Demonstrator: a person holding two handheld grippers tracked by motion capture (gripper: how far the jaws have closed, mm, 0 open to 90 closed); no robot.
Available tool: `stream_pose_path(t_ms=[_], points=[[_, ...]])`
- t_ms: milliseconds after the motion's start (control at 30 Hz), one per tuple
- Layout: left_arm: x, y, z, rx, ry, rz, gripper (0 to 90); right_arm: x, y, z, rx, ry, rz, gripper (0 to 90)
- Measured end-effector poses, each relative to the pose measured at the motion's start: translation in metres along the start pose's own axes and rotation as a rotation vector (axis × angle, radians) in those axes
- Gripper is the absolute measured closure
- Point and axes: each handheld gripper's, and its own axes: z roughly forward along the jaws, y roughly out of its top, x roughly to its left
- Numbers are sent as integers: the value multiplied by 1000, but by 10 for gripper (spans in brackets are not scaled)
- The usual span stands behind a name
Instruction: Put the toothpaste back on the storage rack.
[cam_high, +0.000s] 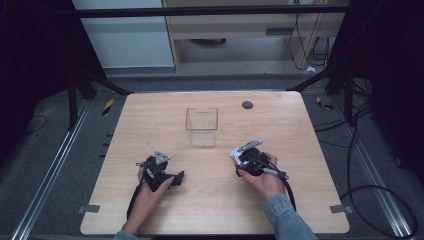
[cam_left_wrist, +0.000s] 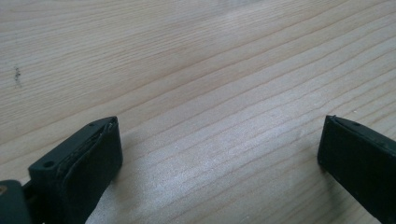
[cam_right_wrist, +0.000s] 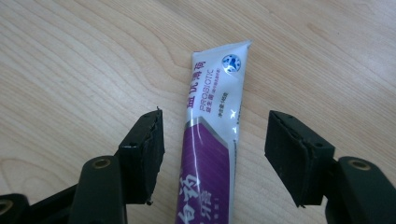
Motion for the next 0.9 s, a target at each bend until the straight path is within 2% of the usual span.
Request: stream_pose_path(t_ms=[400,900], points=[[0,0,0,0,-1,1,0,0,8,19,57,-14,-12,391],[0,1,1,0,-2,1,0,0,10,31,97,-17,-7,439]])
